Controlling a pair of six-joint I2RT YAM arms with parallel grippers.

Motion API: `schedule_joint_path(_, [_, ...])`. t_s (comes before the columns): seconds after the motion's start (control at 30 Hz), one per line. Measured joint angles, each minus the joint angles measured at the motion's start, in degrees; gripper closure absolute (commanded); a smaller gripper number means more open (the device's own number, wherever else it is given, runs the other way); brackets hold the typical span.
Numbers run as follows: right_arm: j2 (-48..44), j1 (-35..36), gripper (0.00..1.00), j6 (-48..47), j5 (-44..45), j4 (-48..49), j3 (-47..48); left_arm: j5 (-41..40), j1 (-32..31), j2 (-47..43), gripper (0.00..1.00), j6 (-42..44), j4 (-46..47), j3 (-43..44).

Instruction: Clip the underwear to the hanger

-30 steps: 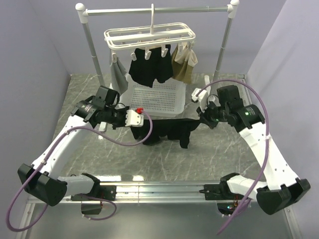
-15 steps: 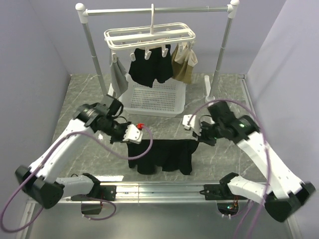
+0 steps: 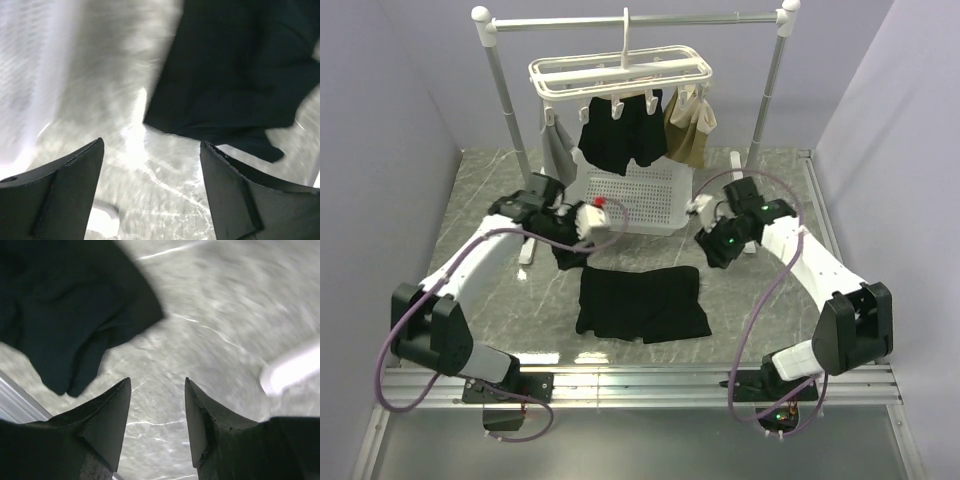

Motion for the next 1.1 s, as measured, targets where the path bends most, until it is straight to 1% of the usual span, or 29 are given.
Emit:
schedule_joint_path(0.07, [0.17, -3.76, 0.49, 4.70, -1.46, 0.22, 1.75, 1.07, 3.87, -2.67, 0.23, -3.76, 2.73, -1.25])
schedule_joint_path(0.13, [0.44, -5.64, 0.50, 9.05, -3.23, 0.76, 2.38, 2.23, 6.86, -5.77, 0.25, -8.11, 5.42, -3.78])
schedule_joint_path(0.27, [2.47, -6.38, 0.52, 18.75, -7.48, 2.89, 0.96, 4.57, 7.13, -9.11, 0.30, -18.47, 10.64, -10.91])
schedule_joint_path(0.37, [4.87, -6.34, 0.52, 26.12, -9.07, 5.46, -2.69, 4.33, 6.88, -7.89, 0.32, -28.11, 14.38, -15.56])
schedule_joint_path(0.43, [6.54, -6.34, 0.52, 30.45, -9.20, 6.62, -5.01, 3.50, 6.91, -6.25, 0.31, -33.88, 16.22, -17.18])
schedule_joint_path(0.57, [9.60, -6.34, 0.49, 37.53, -9.16, 9.75, -7.87, 1.57, 7.76, -2.54, 0.29, -42.73, 19.65, -17.55])
schedule_joint_path(0.7, [12.76, -6.36, 0.46, 41.22, -9.18, 12.76, -7.93, 0.20, 9.64, 1.81, 0.28, -48.46, 22.12, -17.53])
schedule_joint_path(0.9, [17.90, -7.10, 0.46, 44.35, -10.14, 14.97, -7.39, -0.37, 12.66, 9.09, 0.28, -53.09, 22.60, -16.94])
schedule_joint_path(1.1, [21.31, -8.20, 0.46, 46.23, -13.25, 15.56, -5.16, 1.05, 13.27, 12.68, 0.35, -56.24, 24.41, -15.47])
